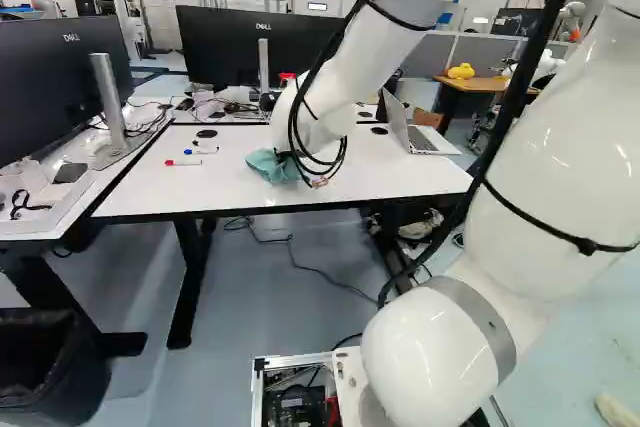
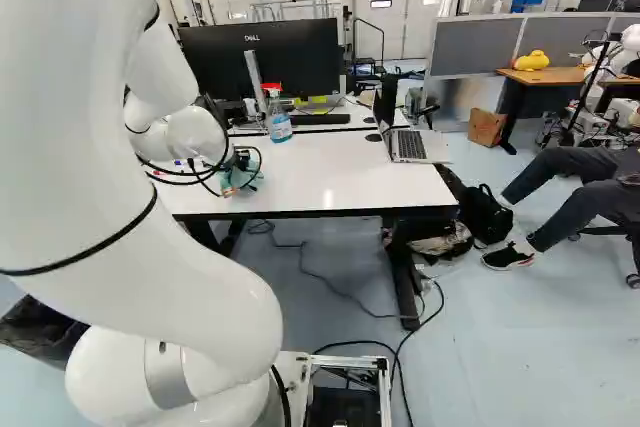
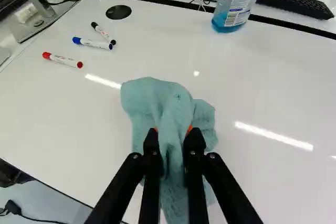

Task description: Clean the table with the green towel

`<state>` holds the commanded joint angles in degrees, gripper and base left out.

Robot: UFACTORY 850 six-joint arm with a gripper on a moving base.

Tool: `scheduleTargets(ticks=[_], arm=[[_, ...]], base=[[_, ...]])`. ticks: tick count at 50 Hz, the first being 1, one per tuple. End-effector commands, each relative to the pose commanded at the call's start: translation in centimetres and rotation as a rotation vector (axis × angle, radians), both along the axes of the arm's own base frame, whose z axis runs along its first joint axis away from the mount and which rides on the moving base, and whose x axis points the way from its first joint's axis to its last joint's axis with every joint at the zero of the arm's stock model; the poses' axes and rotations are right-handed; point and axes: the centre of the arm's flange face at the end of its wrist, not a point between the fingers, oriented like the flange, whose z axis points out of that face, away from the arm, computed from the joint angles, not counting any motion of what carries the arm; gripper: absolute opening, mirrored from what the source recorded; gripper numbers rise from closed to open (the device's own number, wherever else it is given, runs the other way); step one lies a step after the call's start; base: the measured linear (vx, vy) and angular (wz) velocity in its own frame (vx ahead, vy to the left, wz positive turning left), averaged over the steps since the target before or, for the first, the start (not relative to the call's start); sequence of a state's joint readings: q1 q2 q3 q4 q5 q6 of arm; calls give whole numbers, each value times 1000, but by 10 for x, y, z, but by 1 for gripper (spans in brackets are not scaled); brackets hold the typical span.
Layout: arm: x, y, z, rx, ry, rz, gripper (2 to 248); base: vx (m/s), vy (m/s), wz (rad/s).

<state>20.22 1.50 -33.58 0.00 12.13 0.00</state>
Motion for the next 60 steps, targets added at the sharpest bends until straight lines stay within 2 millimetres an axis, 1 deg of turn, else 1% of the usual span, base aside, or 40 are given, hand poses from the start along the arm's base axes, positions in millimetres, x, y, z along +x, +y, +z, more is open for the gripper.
scheduleTargets(ticks=[12, 21, 40, 60], arm=[[-2, -4, 12, 6, -15, -7, 51], [-2, -9, 12, 5, -15, -19, 51], [-2, -36, 12, 5, -16, -81, 51], [17, -57, 12, 4, -15, -139, 51]], base=[[0, 0, 0], [0, 0, 0], [0, 0, 0], [0, 0, 0]])
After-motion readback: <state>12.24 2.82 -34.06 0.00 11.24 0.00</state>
